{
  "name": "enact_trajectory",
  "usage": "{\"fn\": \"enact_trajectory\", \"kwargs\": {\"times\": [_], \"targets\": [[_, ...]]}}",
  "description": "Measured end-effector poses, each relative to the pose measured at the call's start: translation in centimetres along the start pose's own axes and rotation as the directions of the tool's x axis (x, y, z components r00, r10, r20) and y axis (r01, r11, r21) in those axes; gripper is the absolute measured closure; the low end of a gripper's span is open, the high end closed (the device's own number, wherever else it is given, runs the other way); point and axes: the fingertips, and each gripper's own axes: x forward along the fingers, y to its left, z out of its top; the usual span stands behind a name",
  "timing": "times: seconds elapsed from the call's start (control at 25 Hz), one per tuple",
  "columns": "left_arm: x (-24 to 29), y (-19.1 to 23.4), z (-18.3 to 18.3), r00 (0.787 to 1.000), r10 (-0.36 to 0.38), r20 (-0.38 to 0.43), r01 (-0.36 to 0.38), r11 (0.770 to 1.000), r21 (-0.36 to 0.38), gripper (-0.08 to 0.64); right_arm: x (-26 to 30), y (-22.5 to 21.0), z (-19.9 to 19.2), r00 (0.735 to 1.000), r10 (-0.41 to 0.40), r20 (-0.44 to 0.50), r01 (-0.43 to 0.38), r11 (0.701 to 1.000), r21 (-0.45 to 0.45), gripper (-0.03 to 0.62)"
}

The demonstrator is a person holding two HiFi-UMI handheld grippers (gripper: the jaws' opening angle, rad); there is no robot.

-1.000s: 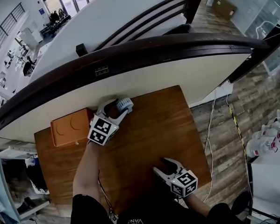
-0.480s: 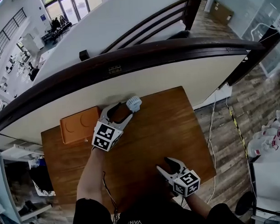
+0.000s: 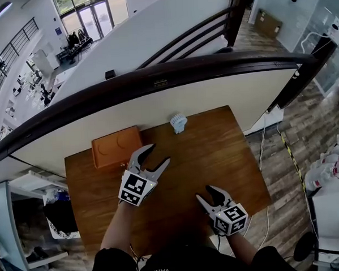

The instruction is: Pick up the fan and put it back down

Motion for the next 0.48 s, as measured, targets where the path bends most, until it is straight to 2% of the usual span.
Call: {"fn": "enact_trajectory", "kwargs": {"times": [0.12, 0.48], "targets": [[-3.2, -0.9, -0.1, 1.0, 0.022, 0.019, -0.021, 1.0, -0.021, 0.313, -0.2, 1.6, 0.6, 0.999, -0.019, 0.04, 0.02, 1.0, -0.005, 0.402], [-12.4, -4.3, -1.1, 0.997, 0.081, 0.013, -0.082, 0.996, 0.03, 0.313, -1.8, 6.2, 0.5, 0.99, -0.071, 0.12, 0.073, 0.997, -0.008, 0.402]]}}
